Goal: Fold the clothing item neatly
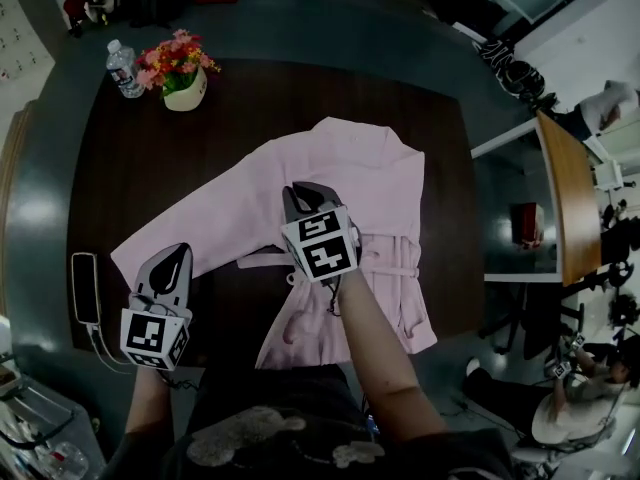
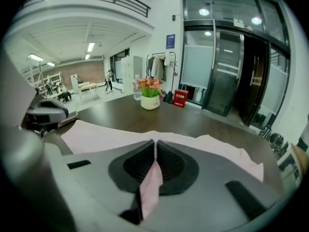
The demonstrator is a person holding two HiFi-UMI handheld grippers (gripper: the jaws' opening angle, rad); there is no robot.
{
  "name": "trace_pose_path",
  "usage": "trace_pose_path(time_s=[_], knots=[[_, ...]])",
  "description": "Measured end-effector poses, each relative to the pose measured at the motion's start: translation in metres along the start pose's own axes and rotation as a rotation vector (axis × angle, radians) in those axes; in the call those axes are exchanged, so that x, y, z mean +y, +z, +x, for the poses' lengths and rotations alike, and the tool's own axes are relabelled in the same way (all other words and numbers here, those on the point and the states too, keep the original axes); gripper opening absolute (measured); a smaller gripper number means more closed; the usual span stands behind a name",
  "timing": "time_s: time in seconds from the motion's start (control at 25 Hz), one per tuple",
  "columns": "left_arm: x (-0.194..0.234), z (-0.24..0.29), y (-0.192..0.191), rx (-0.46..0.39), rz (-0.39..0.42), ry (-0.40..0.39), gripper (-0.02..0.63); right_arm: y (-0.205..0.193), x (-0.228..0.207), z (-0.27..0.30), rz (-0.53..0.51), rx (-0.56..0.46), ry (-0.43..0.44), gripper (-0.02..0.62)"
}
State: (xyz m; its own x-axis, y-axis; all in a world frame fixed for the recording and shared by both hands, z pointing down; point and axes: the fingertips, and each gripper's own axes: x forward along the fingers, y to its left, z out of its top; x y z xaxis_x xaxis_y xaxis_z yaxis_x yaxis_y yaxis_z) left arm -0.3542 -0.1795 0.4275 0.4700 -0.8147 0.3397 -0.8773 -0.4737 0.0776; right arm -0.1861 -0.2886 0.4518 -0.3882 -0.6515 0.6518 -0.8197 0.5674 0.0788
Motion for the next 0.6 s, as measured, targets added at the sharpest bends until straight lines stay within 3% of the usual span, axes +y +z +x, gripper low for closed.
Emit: trace_pose_path(time_s=[0.16, 0.24, 0.44, 0.6], knots=[[0.018, -0.01, -0.013, 0.02, -0.017, -0.003, 0.009, -0.015, 0.031, 0.039, -0.092, 0.053, 0.004, 0.027], [0.026, -0.014, -0.017, 0.024, -0.025, 0.001, 0.009, -0.025, 0.044, 0.047, -0.095, 0.066, 0.03, 0.137], [0.044, -0.025, -0.021, 0.019, -0.043, 0.016, 0.009, -0.044, 0.067, 0.028, 0.005, 0.082, 0.068, 0.136], [0.057, -0.036, -0.029, 0.024, -0.062, 0.034, 0.009, -0.064, 0.097, 0.026, 0.074, 0.141, 0.184, 0.135]])
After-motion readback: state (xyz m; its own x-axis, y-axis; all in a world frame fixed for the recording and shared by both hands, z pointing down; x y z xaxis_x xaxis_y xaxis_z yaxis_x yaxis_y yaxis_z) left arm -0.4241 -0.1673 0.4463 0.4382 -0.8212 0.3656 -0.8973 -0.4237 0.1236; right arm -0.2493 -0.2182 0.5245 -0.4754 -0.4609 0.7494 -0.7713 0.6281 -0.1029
